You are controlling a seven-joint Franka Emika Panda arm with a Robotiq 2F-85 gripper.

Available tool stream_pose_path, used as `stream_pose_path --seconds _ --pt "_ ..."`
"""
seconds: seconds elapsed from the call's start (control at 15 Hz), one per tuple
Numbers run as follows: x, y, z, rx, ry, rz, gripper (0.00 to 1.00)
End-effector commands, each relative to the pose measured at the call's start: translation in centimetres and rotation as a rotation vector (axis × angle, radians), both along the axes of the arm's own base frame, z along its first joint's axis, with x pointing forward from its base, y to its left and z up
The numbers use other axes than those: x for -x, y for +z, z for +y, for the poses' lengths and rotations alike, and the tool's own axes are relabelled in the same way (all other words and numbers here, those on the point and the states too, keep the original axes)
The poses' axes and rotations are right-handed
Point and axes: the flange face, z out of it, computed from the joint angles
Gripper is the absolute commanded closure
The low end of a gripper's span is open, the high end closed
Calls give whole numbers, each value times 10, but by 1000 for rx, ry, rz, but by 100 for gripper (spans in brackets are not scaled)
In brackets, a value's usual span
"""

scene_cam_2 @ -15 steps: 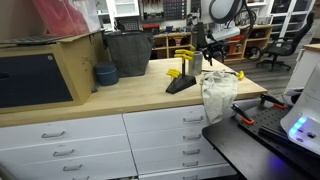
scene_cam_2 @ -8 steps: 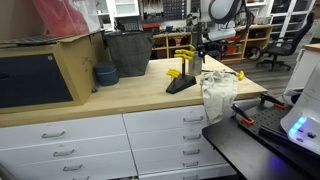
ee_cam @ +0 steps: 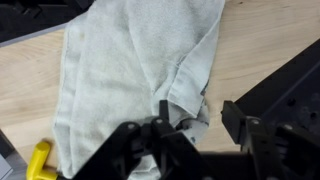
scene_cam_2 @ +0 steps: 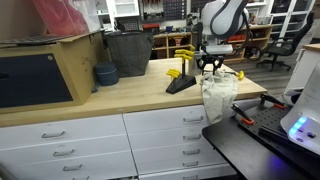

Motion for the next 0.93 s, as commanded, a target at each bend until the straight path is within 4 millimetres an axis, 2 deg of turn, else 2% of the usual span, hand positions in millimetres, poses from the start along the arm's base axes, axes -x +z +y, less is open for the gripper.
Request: stream_pose_path --seconds 0.0,0.2,0.27,0.6,0.87 --pt "3 -10 -1 -42 -11 -68 73" --pt "1 -13 6 -71 13 -137 95" --pt "0 -14 9 -83 25 -155 99" --pt "3 -40 20 -119 58 -163 100" --pt "-3 -53 14 -122 56 -170 100"
